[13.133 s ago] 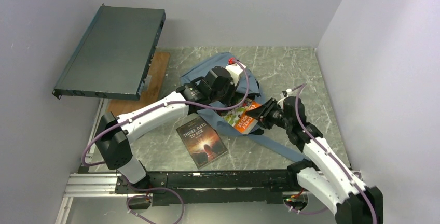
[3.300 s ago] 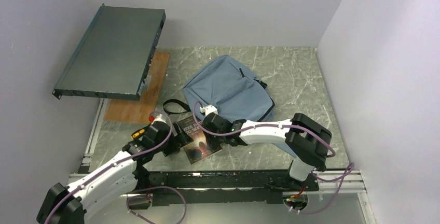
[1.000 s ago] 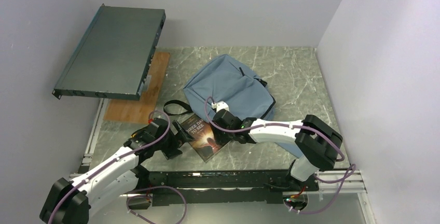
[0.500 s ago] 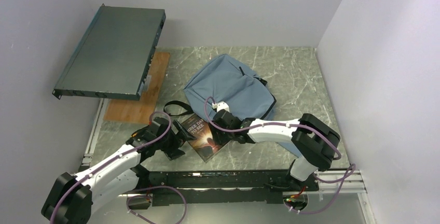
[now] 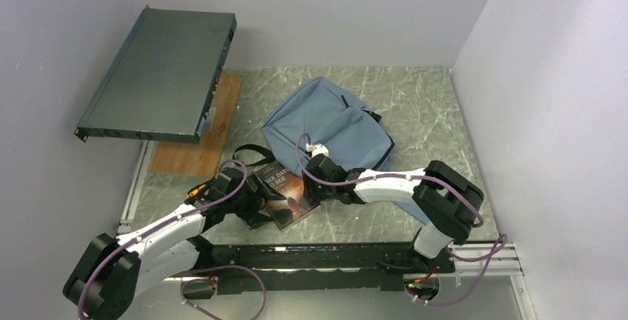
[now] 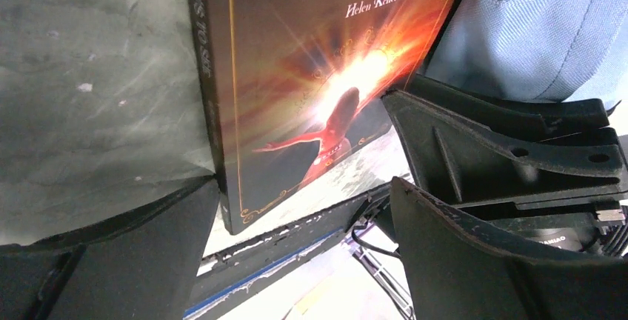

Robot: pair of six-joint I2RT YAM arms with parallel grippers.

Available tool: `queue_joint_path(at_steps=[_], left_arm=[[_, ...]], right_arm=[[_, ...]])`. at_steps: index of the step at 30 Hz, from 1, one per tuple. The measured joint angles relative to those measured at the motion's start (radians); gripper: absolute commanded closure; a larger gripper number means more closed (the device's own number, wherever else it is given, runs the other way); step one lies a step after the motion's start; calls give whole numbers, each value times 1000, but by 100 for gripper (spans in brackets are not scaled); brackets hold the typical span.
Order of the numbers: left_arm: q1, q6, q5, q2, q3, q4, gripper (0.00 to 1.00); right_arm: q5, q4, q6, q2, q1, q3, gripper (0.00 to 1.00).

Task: Pack the student bag
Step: Pick up the book from the center of the board.

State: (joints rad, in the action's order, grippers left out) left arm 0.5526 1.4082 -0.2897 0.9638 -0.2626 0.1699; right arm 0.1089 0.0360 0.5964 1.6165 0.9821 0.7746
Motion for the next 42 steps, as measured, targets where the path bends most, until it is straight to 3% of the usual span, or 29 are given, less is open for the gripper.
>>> queue_joint_path(at_steps=[7, 12, 21, 28, 39, 42], left_arm=[[-6, 34, -63, 10, 62, -134, 12], [-5, -21, -98, 5, 66, -168, 19], [3, -141, 47, -270, 106, -43, 42], [3, -177, 102, -232, 115, -54, 54], [2, -187, 139, -214, 117, -82, 57], [0, -159, 165, -254, 132, -159, 57]], right_arm=[[-8, -58, 21, 22, -14, -4, 66], [17, -107, 15, 39, -11, -4, 65], [17, -204, 25, 48, 0, -32, 66], [16, -222, 25, 48, 2, -40, 66], [21, -230, 24, 48, 5, -43, 66], [14, -235, 27, 48, 6, -45, 66]])
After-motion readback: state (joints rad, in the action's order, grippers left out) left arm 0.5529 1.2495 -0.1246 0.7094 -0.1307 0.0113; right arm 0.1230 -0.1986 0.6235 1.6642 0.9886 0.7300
